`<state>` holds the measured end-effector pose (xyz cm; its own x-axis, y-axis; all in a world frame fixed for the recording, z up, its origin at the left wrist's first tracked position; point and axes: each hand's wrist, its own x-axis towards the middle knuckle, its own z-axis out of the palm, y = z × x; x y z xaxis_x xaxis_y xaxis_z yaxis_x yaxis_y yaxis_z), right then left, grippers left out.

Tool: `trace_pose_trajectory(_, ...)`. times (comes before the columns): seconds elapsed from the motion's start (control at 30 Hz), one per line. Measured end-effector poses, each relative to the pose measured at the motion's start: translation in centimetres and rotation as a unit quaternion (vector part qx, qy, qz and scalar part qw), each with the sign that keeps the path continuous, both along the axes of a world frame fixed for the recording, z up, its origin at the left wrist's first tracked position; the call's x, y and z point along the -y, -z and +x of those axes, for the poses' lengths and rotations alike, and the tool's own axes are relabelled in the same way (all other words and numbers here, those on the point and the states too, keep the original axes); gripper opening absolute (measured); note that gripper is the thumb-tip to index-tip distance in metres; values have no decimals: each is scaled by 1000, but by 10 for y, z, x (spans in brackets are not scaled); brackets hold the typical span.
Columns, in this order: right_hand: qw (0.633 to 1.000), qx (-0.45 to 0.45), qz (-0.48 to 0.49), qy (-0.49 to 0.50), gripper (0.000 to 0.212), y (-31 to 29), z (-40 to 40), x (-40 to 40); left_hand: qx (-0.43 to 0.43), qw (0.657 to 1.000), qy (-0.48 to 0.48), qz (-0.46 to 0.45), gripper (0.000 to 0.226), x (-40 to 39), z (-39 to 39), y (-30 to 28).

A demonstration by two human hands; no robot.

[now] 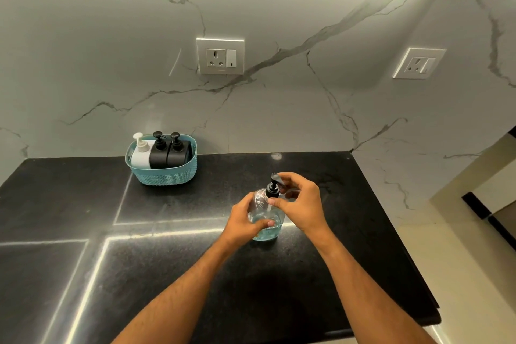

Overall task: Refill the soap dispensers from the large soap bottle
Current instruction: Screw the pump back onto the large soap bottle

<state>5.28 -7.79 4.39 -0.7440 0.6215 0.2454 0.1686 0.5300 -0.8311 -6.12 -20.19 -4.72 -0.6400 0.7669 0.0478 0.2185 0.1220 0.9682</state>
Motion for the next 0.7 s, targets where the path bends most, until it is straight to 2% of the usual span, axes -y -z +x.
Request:
trace_pose_trajectory(0.43, 1000, 18, 22, 8, 51, 2, -3, 1, -14, 1000, 5, 11, 64, 1, 0, -1)
trace_pose_trajectory(0.57, 1000, 17, 18, -12, 61, -1, -3, 0, -10, 1000, 5, 13, 63, 0, -1, 1)
trace_pose_trajectory(0.7, 999, 20, 42, -23, 40, -4, -6, -5, -10, 1000, 0, 6, 65, -1, -2, 4)
